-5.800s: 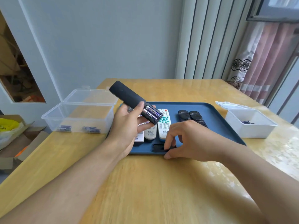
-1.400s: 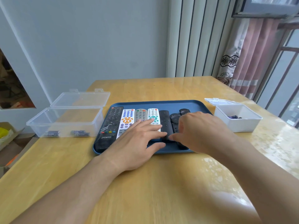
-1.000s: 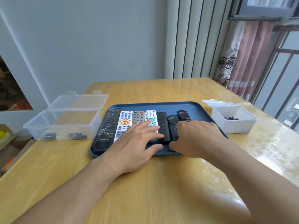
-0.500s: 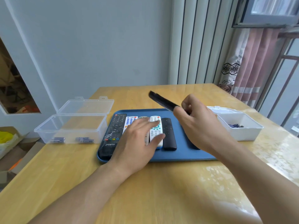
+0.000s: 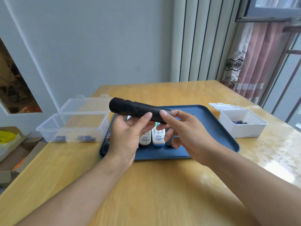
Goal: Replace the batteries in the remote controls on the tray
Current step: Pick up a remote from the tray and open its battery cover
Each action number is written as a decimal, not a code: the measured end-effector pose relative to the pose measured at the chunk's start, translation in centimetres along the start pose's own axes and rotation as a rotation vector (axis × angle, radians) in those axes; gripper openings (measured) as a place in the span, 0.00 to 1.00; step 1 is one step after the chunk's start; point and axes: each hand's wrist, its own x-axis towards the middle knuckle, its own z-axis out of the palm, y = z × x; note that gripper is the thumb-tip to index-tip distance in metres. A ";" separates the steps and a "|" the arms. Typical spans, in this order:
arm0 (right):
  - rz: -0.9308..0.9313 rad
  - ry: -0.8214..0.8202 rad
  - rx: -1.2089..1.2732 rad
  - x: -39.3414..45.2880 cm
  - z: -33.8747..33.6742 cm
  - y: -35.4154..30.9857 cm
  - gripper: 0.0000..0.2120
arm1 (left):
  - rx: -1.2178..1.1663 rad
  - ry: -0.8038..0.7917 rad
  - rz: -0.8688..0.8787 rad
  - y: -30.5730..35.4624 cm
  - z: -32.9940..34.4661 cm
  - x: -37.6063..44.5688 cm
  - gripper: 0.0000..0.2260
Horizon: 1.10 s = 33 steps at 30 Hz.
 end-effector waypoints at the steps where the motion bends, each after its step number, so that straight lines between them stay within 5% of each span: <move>1: -0.006 0.010 -0.008 0.0 -0.1 0.1 0.14 | 0.002 0.004 0.000 -0.1 0.0 0.0 0.08; 18: -0.003 0.023 -0.101 0.6 -0.4 0.9 0.11 | 0.009 0.085 -0.057 -0.4 -0.6 0.6 0.07; 26: -0.110 0.254 -0.200 1.0 -1.0 1.3 0.12 | 0.053 0.099 -0.043 -0.7 -0.1 0.3 0.13; 33: -0.141 0.235 -0.187 1.3 -1.3 1.3 0.12 | -0.043 0.121 -0.137 -0.1 0.1 0.2 0.12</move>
